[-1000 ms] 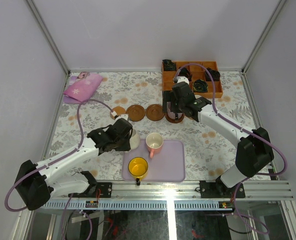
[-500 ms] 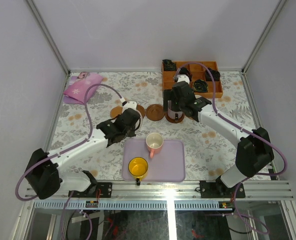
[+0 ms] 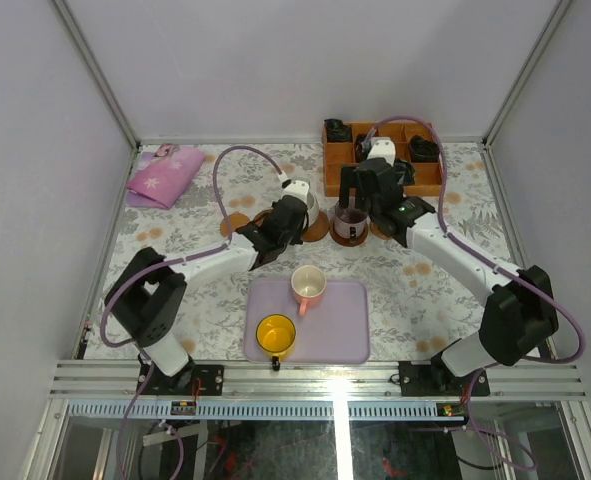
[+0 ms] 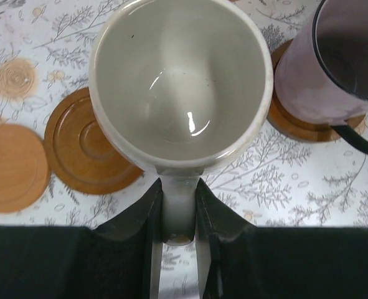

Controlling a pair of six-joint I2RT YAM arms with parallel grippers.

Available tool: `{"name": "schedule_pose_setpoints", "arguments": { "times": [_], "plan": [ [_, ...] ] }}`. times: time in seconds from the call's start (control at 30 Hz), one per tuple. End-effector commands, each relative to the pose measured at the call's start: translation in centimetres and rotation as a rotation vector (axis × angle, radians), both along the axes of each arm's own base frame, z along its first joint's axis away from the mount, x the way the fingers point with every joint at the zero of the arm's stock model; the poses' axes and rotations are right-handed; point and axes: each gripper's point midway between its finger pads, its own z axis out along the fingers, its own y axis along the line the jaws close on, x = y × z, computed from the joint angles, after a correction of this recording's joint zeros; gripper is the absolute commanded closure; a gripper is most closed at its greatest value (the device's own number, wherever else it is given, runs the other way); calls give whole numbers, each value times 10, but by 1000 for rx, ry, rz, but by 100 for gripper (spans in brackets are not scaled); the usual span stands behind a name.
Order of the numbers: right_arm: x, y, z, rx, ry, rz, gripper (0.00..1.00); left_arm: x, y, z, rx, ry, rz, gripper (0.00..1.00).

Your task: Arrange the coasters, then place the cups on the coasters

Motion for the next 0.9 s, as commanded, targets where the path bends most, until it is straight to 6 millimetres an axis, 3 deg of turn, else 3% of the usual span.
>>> {"name": "schedule_pose_setpoints", "arguments": {
  "times": [0.0,0.1,0.33,0.87],
  "plan": [
    [15,-27,48,21,-148,-89,1,50,-31,60,-142,-232,-2,100],
    [21,-34,48,27,-135,-97,1,58,-37,46,-129,-210,-3,100],
    [27,-34,49,39,-116,-77,1,69,-46,39,-159,-174,29,100],
    [32,-26,35,86,-55,-37,1,59,-45,14,-187,-64,85,100]
  ]
}}
